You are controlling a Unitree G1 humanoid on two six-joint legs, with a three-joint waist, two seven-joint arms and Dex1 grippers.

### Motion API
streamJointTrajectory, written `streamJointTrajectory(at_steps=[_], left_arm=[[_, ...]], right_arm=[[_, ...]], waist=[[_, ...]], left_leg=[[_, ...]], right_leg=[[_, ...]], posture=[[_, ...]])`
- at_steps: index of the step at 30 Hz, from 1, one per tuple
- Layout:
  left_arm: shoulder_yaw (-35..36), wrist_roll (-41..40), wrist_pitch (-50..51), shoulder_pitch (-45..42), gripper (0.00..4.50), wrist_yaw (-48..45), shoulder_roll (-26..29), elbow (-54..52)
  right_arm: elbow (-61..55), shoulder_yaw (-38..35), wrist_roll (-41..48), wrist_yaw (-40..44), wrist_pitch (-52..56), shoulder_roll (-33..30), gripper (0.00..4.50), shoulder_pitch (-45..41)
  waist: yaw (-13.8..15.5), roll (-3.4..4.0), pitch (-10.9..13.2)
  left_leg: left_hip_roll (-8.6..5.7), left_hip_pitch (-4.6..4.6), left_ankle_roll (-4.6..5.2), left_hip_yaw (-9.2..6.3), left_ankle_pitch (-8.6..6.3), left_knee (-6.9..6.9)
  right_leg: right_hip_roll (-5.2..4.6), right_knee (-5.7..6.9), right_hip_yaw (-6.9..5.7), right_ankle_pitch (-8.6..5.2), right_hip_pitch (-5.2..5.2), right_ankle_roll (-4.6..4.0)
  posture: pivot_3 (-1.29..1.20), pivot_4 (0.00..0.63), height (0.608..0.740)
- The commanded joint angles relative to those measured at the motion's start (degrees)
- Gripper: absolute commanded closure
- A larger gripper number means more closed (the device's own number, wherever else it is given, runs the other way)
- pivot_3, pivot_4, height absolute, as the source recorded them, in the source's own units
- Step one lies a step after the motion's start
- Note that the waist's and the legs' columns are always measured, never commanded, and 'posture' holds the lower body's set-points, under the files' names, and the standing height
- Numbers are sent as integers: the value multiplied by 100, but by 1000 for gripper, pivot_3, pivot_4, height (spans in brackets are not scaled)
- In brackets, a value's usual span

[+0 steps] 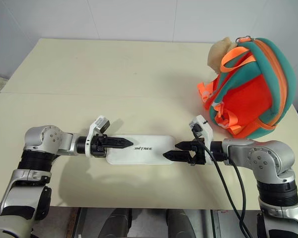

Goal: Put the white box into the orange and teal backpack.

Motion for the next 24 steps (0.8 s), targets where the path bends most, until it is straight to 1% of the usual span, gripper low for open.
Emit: streamJointTrajectory(at_steps=[1, 6, 9, 10, 11, 18, 19, 24], left_arm=[[-144, -206, 232, -43, 24, -157, 177, -45], [-284, -369, 259, -17, 24, -251, 420, -89], [-286, -418, 259, -23, 559, -217, 459, -63], [-278, -441, 259, -27, 802, -199, 461, -56], [-264, -454, 259, -29, 1140, -179, 458, -53], [194, -400, 259, -121, 3173, 178, 228, 171], [227, -433, 259, -120, 3244, 211, 214, 173], [365, -597, 259, -42, 3246, 287, 196, 20]], right_arm=[[-227, 9, -14, 89, -201, -10, 0, 60], [-183, 58, -126, 92, -401, 22, 0, 112], [-182, 75, -147, 90, -471, 54, 0, 144], [-183, 79, -155, 87, -492, 68, 0, 155], [-187, 82, -159, 86, -508, 80, 0, 165], [-186, 43, -169, 71, -598, 127, 0, 203], [-186, 33, -168, 69, -607, 129, 0, 212], [-235, -147, -105, -5, -651, 147, 0, 296]], waist=[[-1, 0, 0], [-41, 0, 0], [-48, 0, 0], [-49, 0, 0], [-48, 0, 0], [-44, 0, 0], [-45, 0, 0], [-43, 0, 0]], left_leg=[[0, 0, 0, 0, 0, 0], [1, -1, 0, 0, 0, -5], [1, -1, 0, 0, 0, -5], [1, -1, 0, 0, 0, -5], [1, -1, 0, 0, 0, -5], [1, -1, 0, 0, 0, -5], [1, -1, 0, 0, 0, -5], [1, -2, 0, 0, 0, -5]], right_leg=[[0, 0, 0, 0, 0, 0], [1, 0, 1, 0, -4, 0], [1, 0, 1, 0, -5, 0], [0, 0, 1, 0, -5, 0], [0, 0, 0, 0, -5, 0], [0, 0, 0, 0, -5, 0], [1, 1, 0, 0, -5, 0], [0, 0, 0, 0, -6, 0]], posture=[[0, 150, 740], [0, 150, 740], [0, 150, 740], [0, 150, 740], [0, 150, 740], [0, 150, 740], [0, 150, 740], [0, 150, 740]])
